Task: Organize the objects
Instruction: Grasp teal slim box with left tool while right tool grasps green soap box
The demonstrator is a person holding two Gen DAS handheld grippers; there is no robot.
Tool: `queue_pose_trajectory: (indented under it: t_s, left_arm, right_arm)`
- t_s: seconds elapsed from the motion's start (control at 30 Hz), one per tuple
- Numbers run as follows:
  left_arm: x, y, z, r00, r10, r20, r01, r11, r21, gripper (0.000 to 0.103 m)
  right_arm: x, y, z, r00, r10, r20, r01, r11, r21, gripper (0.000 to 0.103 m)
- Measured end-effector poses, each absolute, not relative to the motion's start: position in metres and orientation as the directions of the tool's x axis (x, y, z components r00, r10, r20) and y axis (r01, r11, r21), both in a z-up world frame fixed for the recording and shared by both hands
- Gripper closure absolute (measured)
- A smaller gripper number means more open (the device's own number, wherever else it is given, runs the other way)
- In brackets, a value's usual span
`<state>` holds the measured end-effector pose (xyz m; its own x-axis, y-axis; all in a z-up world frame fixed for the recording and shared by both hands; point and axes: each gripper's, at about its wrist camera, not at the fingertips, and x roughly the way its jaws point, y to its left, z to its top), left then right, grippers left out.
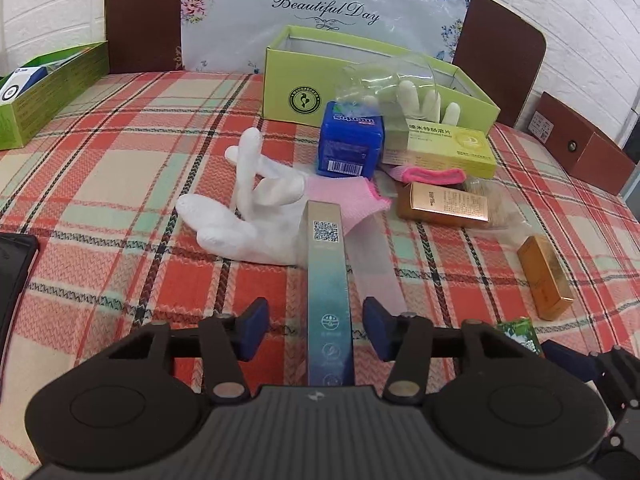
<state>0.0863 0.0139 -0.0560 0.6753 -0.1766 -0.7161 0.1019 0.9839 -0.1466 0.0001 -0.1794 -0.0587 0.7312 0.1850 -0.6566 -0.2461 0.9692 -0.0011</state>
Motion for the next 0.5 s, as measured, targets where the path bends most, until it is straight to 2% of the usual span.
queue_pose_trajectory:
  t_s: [0.17,0.23,0.27,0.47,0.5]
  left_arm:
    - [0.087,0.011,-0.064,0.671,-0.135,-0.729,0.094,0.991,-0.097,0.053]
    - [0.086,0.013,-0.065,0.673,-0.142,-0.726,0.100,0.990,-0.101,0.059]
    - [0.086,0.012,-0.065,0.673,-0.145,-0.725,0.107,0.989,-0.098,0.065]
    - [0.091,0.010,-0.067,0.680,-0.139,-0.720,0.110,0.990,-0.087,0.065]
    - [0.090,0.009,-0.067,0.682,-0.141,-0.718,0.114,0.990,-0.086,0.072]
  right_arm:
    - [0.007,-0.178,-0.062,0.725,0.168,-0.668,-0.227,0.974,-0.001,0.032]
    - [0.009,-0.178,-0.064,0.722,0.164,-0.673,-0.219,0.976,0.002,0.033]
    - [0.009,-0.178,-0.063,0.723,0.160,-0.672,-0.215,0.977,0.000,0.034]
    - [0.010,-0.174,-0.063,0.721,0.147,-0.678,-0.208,0.978,-0.009,0.040]
    - [0.010,-0.174,-0.064,0.722,0.151,-0.675,-0.210,0.978,-0.006,0.040]
